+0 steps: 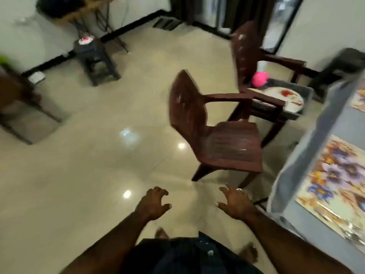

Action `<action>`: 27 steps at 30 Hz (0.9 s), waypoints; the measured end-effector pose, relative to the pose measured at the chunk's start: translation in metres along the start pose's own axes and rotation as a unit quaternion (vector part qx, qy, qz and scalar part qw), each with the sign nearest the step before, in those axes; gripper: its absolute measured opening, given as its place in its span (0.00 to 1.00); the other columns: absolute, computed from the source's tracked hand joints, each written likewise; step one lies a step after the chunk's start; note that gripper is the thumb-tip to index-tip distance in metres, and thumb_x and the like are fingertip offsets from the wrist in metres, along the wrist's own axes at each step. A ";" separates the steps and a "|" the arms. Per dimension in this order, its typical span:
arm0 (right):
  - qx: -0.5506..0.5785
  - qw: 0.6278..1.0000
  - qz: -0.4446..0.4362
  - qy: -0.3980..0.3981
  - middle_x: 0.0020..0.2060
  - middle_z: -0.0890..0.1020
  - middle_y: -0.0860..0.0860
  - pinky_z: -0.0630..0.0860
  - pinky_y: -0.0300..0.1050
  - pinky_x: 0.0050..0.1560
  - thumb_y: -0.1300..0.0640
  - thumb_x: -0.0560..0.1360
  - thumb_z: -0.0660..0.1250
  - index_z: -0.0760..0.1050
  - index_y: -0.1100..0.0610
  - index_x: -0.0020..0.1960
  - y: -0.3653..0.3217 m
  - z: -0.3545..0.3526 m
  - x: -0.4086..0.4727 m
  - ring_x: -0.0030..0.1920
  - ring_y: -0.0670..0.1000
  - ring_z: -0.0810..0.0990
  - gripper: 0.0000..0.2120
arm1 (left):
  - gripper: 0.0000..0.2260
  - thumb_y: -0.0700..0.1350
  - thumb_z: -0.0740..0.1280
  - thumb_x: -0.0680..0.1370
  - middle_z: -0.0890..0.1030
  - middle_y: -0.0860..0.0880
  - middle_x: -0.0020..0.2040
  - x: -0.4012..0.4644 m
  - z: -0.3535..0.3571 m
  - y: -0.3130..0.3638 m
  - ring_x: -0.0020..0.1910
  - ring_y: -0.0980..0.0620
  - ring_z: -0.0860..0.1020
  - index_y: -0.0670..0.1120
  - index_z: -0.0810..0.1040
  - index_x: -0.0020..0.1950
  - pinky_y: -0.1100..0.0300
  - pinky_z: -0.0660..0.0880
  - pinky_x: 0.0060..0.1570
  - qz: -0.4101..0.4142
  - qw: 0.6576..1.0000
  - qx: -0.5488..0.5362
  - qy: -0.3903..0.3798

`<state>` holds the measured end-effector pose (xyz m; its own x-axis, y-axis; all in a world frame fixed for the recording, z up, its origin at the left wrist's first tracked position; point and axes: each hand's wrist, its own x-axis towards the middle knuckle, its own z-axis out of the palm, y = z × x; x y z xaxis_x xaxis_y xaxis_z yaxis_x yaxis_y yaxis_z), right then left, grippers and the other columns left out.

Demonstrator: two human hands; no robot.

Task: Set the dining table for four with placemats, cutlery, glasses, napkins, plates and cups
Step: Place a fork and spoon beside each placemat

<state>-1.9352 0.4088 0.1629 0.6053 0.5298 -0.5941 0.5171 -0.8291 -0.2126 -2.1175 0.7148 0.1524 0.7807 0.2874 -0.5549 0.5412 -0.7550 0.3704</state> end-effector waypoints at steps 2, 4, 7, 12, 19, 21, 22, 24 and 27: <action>0.004 1.000 0.002 -0.030 0.83 0.57 0.53 0.63 0.57 0.78 0.28 0.78 0.60 0.57 0.46 0.83 -0.044 0.010 0.022 0.81 0.59 0.61 0.40 | 0.29 0.64 0.69 0.79 0.69 0.51 0.76 -0.018 -0.011 -0.049 0.74 0.46 0.68 0.54 0.71 0.77 0.50 0.70 0.71 -0.034 0.999 -0.004 -0.004; -0.012 0.998 -0.011 -0.060 0.84 0.57 0.53 0.63 0.58 0.78 0.27 0.77 0.59 0.57 0.46 0.83 -0.094 0.012 0.039 0.81 0.58 0.60 0.41 | 0.29 0.64 0.68 0.79 0.69 0.51 0.77 -0.041 -0.025 -0.098 0.74 0.47 0.67 0.54 0.70 0.77 0.51 0.71 0.71 -0.081 0.996 -0.029 0.004; -0.024 0.995 -0.046 -0.080 0.84 0.56 0.52 0.63 0.57 0.78 0.28 0.77 0.61 0.57 0.46 0.83 -0.163 0.000 0.065 0.81 0.58 0.60 0.41 | 0.30 0.64 0.68 0.78 0.69 0.51 0.77 -0.061 -0.047 -0.153 0.75 0.47 0.67 0.54 0.70 0.77 0.51 0.70 0.71 -0.123 0.990 -0.057 0.023; -0.041 0.989 -0.110 -0.085 0.84 0.56 0.54 0.64 0.57 0.77 0.30 0.79 0.62 0.58 0.48 0.83 -0.252 -0.033 0.134 0.81 0.61 0.62 0.39 | 0.30 0.63 0.70 0.78 0.67 0.49 0.79 -0.041 -0.082 -0.202 0.77 0.44 0.65 0.53 0.71 0.78 0.48 0.70 0.72 -0.147 0.985 -0.087 0.038; -0.028 0.988 -0.123 -0.094 0.84 0.56 0.54 0.65 0.59 0.76 0.31 0.79 0.63 0.58 0.48 0.83 -0.321 -0.067 0.253 0.81 0.61 0.60 0.39 | 0.29 0.61 0.71 0.79 0.66 0.49 0.80 0.047 -0.151 -0.243 0.79 0.45 0.63 0.54 0.71 0.78 0.47 0.69 0.74 -0.137 0.984 -0.109 0.040; -0.018 0.986 -0.114 -0.117 0.84 0.56 0.53 0.64 0.58 0.77 0.31 0.79 0.63 0.58 0.48 0.83 -0.339 -0.089 0.309 0.81 0.60 0.60 0.39 | 0.28 0.61 0.71 0.79 0.68 0.50 0.78 0.093 -0.187 -0.270 0.77 0.46 0.64 0.53 0.72 0.76 0.48 0.69 0.72 -0.168 0.977 -0.121 0.046; -0.030 0.985 -0.122 -0.117 0.84 0.56 0.54 0.64 0.57 0.77 0.31 0.79 0.62 0.58 0.48 0.83 -0.343 -0.094 0.313 0.81 0.60 0.60 0.39 | 0.28 0.61 0.71 0.79 0.69 0.50 0.77 0.095 -0.197 -0.274 0.76 0.46 0.66 0.53 0.73 0.76 0.48 0.70 0.72 -0.173 0.975 -0.125 0.060; -0.041 0.982 -0.126 -0.133 0.84 0.56 0.54 0.64 0.57 0.77 0.32 0.79 0.63 0.57 0.48 0.83 -0.352 -0.119 0.349 0.81 0.60 0.60 0.39 | 0.27 0.60 0.71 0.79 0.70 0.49 0.76 0.126 -0.230 -0.294 0.75 0.44 0.67 0.51 0.74 0.75 0.48 0.70 0.71 -0.184 0.973 -0.127 0.064; -0.046 0.981 -0.139 -0.129 0.83 0.58 0.54 0.65 0.57 0.77 0.31 0.79 0.63 0.58 0.48 0.83 -0.361 -0.162 0.395 0.81 0.59 0.60 0.39 | 0.25 0.59 0.72 0.79 0.73 0.48 0.74 0.163 -0.272 -0.310 0.73 0.43 0.69 0.50 0.76 0.73 0.49 0.70 0.71 -0.191 0.970 -0.124 0.084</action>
<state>-1.7851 0.9463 0.1304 0.2668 0.6605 -0.7018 0.6997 -0.6336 -0.3302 -2.0728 1.1557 0.1501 0.5377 0.6260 -0.5647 0.8429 -0.4154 0.3421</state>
